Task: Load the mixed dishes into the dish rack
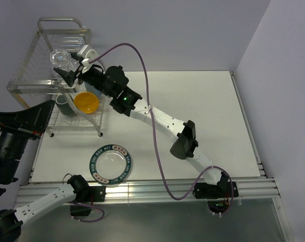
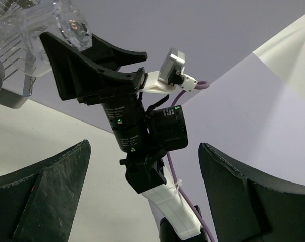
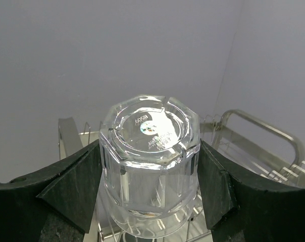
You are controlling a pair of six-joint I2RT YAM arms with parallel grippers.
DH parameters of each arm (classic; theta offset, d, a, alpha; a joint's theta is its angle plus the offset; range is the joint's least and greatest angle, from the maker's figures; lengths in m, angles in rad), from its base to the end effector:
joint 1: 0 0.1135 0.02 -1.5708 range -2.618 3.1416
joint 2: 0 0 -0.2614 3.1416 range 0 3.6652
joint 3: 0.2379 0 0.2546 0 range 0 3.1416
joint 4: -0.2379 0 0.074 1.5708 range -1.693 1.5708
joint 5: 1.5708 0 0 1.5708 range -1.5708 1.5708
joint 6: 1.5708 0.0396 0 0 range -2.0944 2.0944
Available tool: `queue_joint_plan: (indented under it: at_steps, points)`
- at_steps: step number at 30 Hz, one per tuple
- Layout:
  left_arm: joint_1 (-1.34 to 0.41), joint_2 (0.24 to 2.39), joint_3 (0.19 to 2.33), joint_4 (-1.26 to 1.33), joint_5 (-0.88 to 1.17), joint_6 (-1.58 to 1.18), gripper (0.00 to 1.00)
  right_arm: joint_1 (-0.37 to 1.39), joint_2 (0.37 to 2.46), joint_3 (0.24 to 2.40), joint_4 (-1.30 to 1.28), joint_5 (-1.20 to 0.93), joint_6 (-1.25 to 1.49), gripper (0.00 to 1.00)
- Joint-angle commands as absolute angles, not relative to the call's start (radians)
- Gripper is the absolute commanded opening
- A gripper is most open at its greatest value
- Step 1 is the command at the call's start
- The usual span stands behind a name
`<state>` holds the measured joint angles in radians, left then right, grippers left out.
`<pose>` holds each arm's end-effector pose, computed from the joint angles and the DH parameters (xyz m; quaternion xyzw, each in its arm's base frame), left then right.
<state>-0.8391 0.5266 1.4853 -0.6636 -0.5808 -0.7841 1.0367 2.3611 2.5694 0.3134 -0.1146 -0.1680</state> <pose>0.0092 0.0223 0.5130 -0.2143 0.5766 -0.4410 0.6535 0.2678 0.4617 0.4638 -0.3241 0.3839 0.3897 0.7718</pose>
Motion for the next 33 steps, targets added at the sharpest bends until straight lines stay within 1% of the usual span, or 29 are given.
queue_joint_plan:
  at_steps: [1, 9, 14, 17, 21, 23, 24, 25, 26, 28, 29, 32, 33]
  points:
    - [-0.835, 0.523, 1.482, -0.667, -0.595, -0.799, 0.95, 1.054, 2.339, 2.652, 0.426, -0.101, -0.224, 0.00]
    - [-0.835, 0.518, 1.479, -0.669, -0.607, -0.824, 0.94, 1.055, 2.333, 2.652, 0.506, -0.095, -0.183, 0.00]
    - [-0.833, 0.522, 1.493, -0.637, -0.539, -0.810, 0.92, 1.055, 2.352, 2.664, 0.531, -0.097, -0.147, 0.00]
    - [-0.825, 0.538, 1.517, -0.653, -0.531, -0.808, 0.92, 1.057, 2.344, 2.661, 0.517, -0.089, -0.137, 0.00]
    - [-0.819, 0.557, 1.540, -0.704, -0.594, -0.811, 0.91, 1.045, 2.238, 2.582, 0.425, -0.032, -0.068, 0.00]
    - [-0.818, 0.571, 1.560, -0.709, -0.624, -0.815, 0.88, 1.017, 2.173, 2.582, 0.364, -0.014, 0.013, 0.00]
    - [-0.818, 0.593, 1.569, -0.719, -0.653, -0.815, 0.87, 1.005, 2.146, 2.576, 0.294, -0.021, 0.059, 0.00]
    - [-0.818, 0.609, 1.598, -0.738, -0.673, -0.828, 0.83, 0.991, 2.119, 2.568, 0.255, -0.028, 0.092, 0.00]
    - [-0.818, 0.629, 1.618, -0.762, -0.692, -0.839, 0.82, 0.965, 2.090, 2.554, 0.221, -0.041, 0.144, 0.00]
    - [-0.818, 0.692, 1.673, -0.826, -0.735, -0.886, 0.79, 0.954, 1.993, 2.484, 0.120, -0.067, 0.159, 0.00]
    - [-0.819, 0.736, 1.708, -0.854, -0.764, -0.934, 0.79, 0.951, 1.929, 2.429, 0.053, -0.077, 0.153, 0.00]
    - [-0.818, 0.797, 1.752, -0.894, -0.770, -0.948, 0.77, 0.953, 1.817, 2.352, -0.041, -0.124, 0.129, 0.00]
    - [-0.818, 0.845, 1.770, -0.916, -0.775, -0.957, 0.76, 0.953, 1.793, 2.295, -0.090, -0.129, 0.120, 0.00]
